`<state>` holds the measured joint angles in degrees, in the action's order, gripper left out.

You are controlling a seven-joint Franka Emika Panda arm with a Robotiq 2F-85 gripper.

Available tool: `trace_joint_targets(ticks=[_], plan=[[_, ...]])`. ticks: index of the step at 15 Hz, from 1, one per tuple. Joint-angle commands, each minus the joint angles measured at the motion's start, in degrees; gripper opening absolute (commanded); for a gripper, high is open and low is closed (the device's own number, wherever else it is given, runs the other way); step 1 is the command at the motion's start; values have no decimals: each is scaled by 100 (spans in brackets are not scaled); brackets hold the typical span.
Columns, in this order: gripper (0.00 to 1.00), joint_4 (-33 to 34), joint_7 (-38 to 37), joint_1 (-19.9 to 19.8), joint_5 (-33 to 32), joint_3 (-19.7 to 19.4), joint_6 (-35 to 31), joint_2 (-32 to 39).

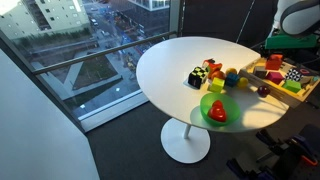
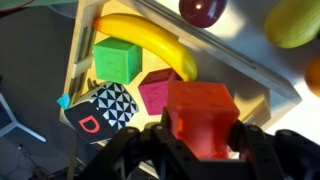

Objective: Put the orange block in the crate

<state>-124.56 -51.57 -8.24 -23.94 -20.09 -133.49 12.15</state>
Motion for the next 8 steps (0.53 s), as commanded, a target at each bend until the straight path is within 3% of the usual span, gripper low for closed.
trace_joint_targets(ticks=[1, 2, 4, 6, 8], plan=[[25, 9, -106, -130, -315, -102, 50, 71], [75, -6, -89, -152, -362, -119, 27, 87], [83, -16, -71, -161, -401, -132, 17, 111], [99, -30, -44, -144, -391, -103, 12, 97], [100, -47, 7, -132, -333, -57, 14, 60]])
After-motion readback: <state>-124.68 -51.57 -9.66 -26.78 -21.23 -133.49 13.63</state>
